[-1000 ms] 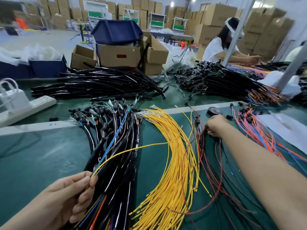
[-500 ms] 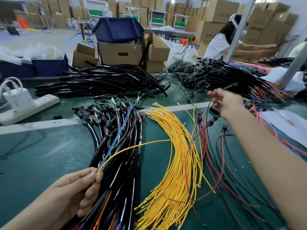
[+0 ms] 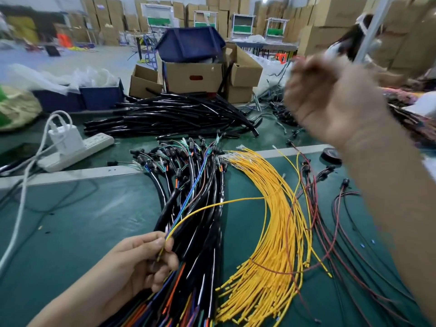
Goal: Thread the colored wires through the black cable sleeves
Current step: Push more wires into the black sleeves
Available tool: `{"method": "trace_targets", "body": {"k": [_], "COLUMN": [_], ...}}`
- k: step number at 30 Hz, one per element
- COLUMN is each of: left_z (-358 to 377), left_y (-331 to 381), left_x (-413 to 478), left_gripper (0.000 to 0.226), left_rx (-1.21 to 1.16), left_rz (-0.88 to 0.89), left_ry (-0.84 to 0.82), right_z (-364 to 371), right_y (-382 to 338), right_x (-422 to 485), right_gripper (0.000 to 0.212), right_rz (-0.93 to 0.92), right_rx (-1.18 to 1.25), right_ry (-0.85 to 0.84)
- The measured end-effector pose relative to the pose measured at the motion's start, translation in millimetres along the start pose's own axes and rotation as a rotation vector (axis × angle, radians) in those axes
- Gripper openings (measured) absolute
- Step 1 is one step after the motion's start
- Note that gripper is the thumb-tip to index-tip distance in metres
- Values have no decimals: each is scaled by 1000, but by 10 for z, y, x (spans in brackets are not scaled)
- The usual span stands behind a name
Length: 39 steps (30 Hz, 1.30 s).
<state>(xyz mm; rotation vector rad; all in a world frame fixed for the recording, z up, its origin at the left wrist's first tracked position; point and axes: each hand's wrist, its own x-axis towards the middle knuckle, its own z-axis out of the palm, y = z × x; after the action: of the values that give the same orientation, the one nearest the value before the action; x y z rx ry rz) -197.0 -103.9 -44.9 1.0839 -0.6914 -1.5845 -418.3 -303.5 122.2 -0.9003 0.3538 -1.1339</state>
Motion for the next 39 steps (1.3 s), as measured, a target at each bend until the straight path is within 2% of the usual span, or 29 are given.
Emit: {"method": "trace_targets", "body": {"k": [2,4,5,9,11,14,17,19,21,22,23,25,26,28,30,32,39], "left_z": [14,38,50,52,47,39,21,15,21,29,32,37,37,33,21,12,-10], "left_y": [-6,-11,-8,28,35,28,21,24,33,38,39,36,33,22,7,-4,18], "left_x": [-7,-8,-11,-16,-18,-28,-41,-42,-32,-29,-31,-34,-36,-47,-61,-66,-67], "left_gripper": [20,42,45,22,17,14,15,17,18,18,17,19,21,22,19,18,20], "left_rx": [0,-6,-10,-17,-22,-14,3,3,4,5,2,-15,-24,-35,-43,-43,-8], "left_rz": [-14,-28,-37,-19,-2,19,24,32,41,41,40,40,41,40,39,41,52], "left_ry": [-4,49,68,55,55,54,38,24,10,2,-8,-23,-26,-30,-31,-24,7], "right_z": [-28,-163,-255,-463,-514,-581,-657,-686,-688,-665,-591,-334,-207,-9,46,-6,-28], "right_y": [332,835,1027,1263,1242,1151,1075,993,911,882,874,920,966,1117,1263,1373,1403], "right_x": [-77,-184,-213,-140,-70,76,176,193,146,94,1,-304,-477,-789,-972,-1035,-1116], "right_gripper": [26,31,32,32,29,22,13,27,50,58,60,41,27,16,16,19,22], "right_rz": [330,586,650,675,652,606,552,523,489,389,210,-167,-261,-255,-219,-216,-308], "right_rx": [-153,-351,-430,-549,-586,-767,-910,-1025,-1374,-1584,-1684,-1535,-1421,-1370,-1458,-1511,-1385], "right_ry": [-77,-106,-77,69,61,81,203,273,238,219,193,27,-127,-451,-618,-650,-697]}}
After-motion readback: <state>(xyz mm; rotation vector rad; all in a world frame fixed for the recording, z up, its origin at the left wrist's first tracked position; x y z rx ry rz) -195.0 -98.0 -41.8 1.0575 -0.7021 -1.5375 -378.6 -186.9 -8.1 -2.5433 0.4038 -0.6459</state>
